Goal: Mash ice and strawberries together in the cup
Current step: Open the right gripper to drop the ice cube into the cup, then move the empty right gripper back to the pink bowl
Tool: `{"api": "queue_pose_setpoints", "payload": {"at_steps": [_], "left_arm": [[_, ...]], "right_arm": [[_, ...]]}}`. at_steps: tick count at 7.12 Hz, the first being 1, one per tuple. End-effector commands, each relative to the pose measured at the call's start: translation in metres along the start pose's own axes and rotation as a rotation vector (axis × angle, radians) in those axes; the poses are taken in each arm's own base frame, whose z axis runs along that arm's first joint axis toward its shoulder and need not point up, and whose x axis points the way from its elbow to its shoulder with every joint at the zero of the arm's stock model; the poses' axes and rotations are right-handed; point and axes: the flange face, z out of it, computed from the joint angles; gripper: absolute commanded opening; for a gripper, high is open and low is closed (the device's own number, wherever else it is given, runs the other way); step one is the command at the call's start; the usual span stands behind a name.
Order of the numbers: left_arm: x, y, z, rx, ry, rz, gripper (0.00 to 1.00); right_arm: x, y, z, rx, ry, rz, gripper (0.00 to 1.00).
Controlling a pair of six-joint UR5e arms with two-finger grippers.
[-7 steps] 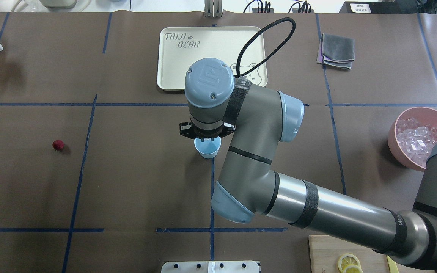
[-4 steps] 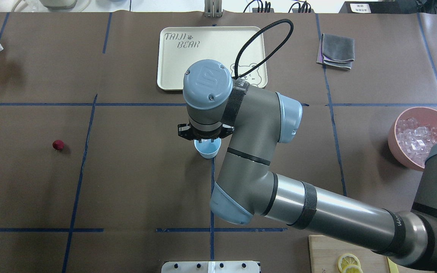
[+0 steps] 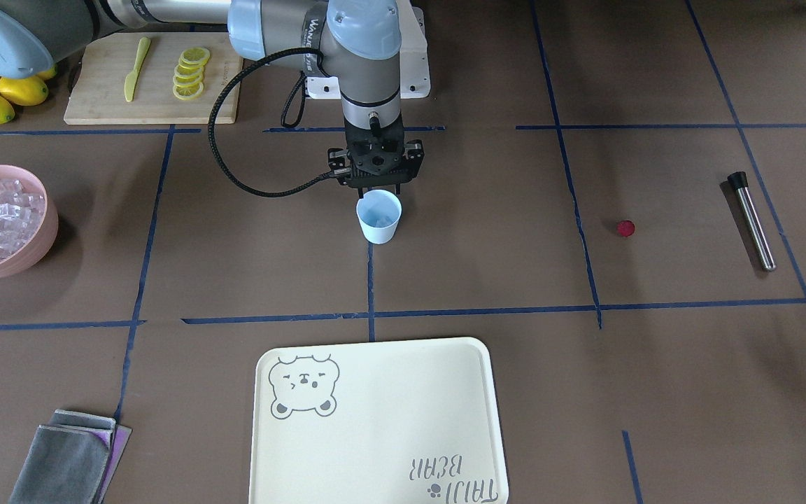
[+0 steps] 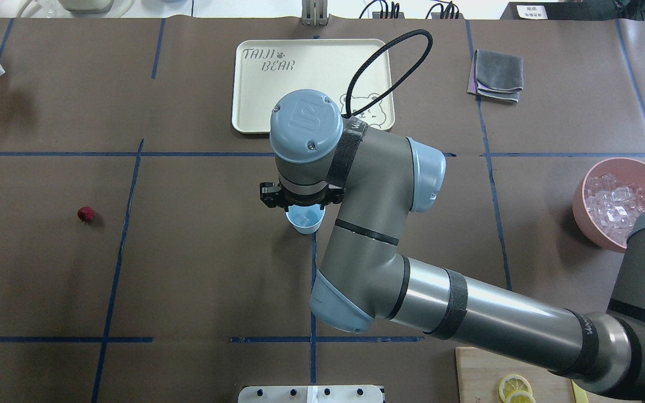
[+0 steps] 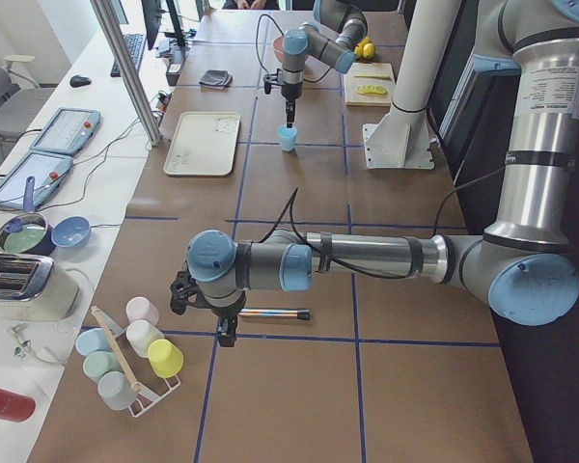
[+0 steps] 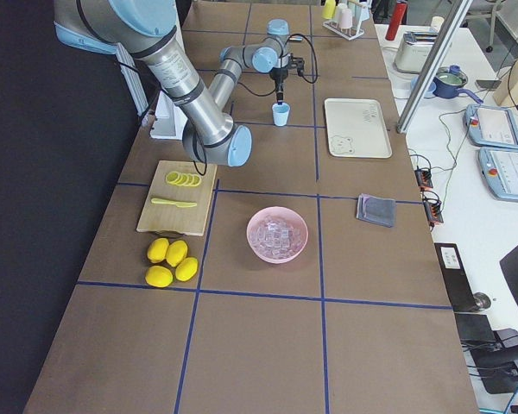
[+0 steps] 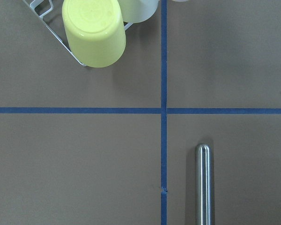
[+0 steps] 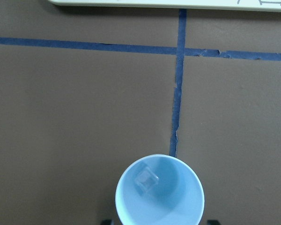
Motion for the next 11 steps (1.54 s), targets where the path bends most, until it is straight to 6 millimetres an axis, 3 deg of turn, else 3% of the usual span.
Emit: {"api": "queue_pose_setpoints", "payload": {"at_steps": [1,2,7,8,9,10,11], "left_arm": [[0.000,0.000,0.000,0.000,0.000,0.001,1.00],[0.000,0.000,0.000,0.000,0.000,0.001,1.00],[0.001,0.000,-0.001,0.001,0.000,0.002,1.00],[0.001,0.000,-0.001,0.001,0.000,0.002,1.00],[0.001,0.000,-0.001,0.002,0.000,0.003,1.00],[0.001,0.000,-0.001,0.002,0.000,0.003,1.00],[0.002,0.000,-0.002,0.005,0.000,0.005,1.00]], "right_arm": [[0.000,0.000,-0.001,0.001,-0.002,0.002,0.89],[-0.001,0.000,-0.003,0.011,-0.002,0.015,0.98],[-0.001,-0.003,-0.014,0.033,-0.007,0.038,0.99],[0.009,-0.013,-0.019,0.045,-0.005,0.050,0.99],[0.039,-0.024,-0.033,0.066,0.001,0.075,0.99],[0.092,-0.006,-0.061,0.082,-0.005,0.068,0.99],[0.160,0.014,-0.094,0.118,-0.022,0.029,0.99]]}}
